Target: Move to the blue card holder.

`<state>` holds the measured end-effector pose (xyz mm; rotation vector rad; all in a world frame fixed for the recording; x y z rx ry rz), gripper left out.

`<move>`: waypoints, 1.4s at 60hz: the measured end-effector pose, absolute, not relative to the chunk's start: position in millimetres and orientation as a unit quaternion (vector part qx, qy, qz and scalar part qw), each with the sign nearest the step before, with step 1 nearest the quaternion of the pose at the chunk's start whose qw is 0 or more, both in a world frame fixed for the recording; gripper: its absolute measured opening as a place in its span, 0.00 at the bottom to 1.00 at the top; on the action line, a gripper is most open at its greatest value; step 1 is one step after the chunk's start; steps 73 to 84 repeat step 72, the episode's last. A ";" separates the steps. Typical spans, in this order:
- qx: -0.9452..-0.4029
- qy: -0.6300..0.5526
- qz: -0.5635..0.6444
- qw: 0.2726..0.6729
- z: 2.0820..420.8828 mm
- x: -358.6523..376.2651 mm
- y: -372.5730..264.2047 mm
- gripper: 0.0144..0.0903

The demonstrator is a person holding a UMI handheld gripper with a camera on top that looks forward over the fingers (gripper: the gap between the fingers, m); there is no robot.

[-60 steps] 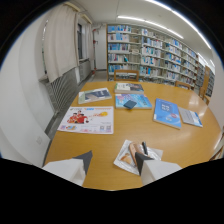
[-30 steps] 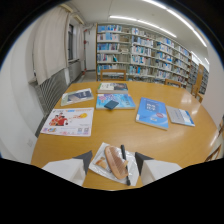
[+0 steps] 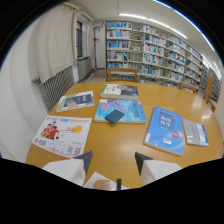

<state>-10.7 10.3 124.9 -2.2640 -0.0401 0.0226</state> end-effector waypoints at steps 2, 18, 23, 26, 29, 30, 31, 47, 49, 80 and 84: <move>-0.905 -0.017 0.011 0.425 122.9 -10.0 21.8 0.92; -0.909 -0.016 0.013 0.416 97.2 1.8 111.7 0.92; -0.909 -0.016 0.009 0.417 90.8 6.5 139.1 0.92; -0.909 -0.015 0.009 0.416 85.2 7.4 154.7 0.92; -0.909 -0.013 0.010 0.416 79.8 7.8 169.3 0.92; -0.909 -0.012 0.009 0.416 77.8 7.9 174.6 0.92; -0.910 -0.012 0.009 0.415 75.7 7.9 179.3 0.92; -0.909 -0.014 0.003 0.416 52.2 6.4 240.2 0.92; -0.910 -0.014 0.004 0.415 50.0 6.0 244.0 0.92; -0.911 -0.013 0.006 0.412 41.2 3.6 255.8 0.92; -0.911 -0.013 0.006 0.412 41.2 3.6 255.8 0.92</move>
